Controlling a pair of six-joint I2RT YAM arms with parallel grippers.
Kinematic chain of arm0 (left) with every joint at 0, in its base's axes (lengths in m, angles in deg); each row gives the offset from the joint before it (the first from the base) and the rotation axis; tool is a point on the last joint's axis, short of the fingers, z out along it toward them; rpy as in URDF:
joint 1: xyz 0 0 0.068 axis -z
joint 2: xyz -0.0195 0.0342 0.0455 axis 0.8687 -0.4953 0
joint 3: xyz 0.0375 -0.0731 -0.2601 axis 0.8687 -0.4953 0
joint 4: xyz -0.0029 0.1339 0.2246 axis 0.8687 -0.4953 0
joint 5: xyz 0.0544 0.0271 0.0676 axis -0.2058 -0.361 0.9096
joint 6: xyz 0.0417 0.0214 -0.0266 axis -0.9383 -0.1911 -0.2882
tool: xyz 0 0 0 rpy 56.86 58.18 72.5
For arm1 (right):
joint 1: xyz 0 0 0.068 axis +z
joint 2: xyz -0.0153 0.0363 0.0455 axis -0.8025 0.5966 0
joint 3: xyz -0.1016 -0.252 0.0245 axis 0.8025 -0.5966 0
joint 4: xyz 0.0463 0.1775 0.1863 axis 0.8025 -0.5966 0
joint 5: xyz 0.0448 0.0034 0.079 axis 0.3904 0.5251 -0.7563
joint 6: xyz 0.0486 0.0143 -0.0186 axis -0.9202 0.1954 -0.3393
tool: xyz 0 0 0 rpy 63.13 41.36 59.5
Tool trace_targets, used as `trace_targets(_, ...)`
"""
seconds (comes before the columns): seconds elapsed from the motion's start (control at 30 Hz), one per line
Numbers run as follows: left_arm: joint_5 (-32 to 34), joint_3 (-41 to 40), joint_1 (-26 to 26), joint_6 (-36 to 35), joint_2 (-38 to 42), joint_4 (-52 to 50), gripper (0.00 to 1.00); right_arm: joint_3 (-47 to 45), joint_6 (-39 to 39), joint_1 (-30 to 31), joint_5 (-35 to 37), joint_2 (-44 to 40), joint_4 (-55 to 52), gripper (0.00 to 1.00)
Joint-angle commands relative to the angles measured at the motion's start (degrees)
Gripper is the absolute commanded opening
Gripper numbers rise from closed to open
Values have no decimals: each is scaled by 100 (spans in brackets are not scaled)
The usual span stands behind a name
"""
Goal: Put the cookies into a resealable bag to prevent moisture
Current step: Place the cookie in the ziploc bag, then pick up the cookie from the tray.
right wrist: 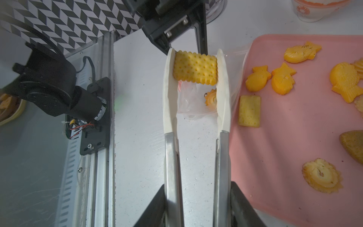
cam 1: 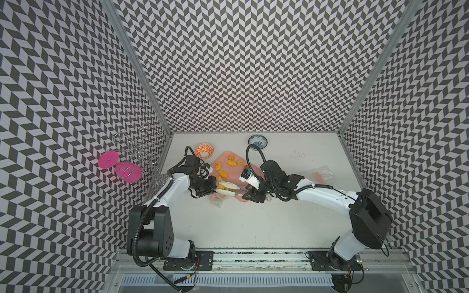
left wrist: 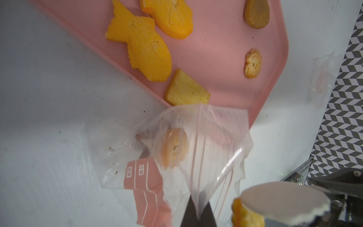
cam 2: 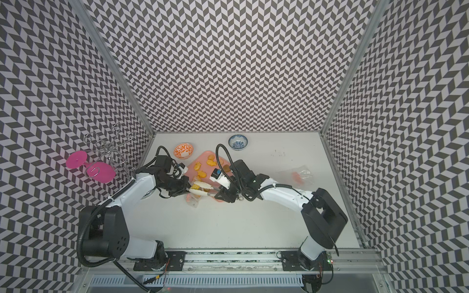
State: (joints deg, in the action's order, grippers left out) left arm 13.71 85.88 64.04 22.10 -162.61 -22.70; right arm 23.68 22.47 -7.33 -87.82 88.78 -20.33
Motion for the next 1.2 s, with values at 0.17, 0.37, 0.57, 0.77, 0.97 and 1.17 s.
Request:
trace_targets(0.17,4,121,-4,-100,54,-83,0,340,403,-7,166,196,284,53)
trace_targets(0.37,12,85,-4,-107,66,-83,0,407,349,-101,220,90,220,55)
trace_targets(0.57,48,72,-13,-103,60,-77,0,-72,117,-648,389,-788,177,54)
trace_targets(0.77,4,72,-12,-115,1,-26,0,-459,781,-1025,1800,-1151,-761,55)
trace_targets(0.97,4,83,-4,-116,32,-48,0,-372,1125,-1190,2141,-749,-997,56)
trace_targets(1.17,-20,29,-4,-75,85,-31,0,-87,1253,-1198,2099,-201,-1018,56)
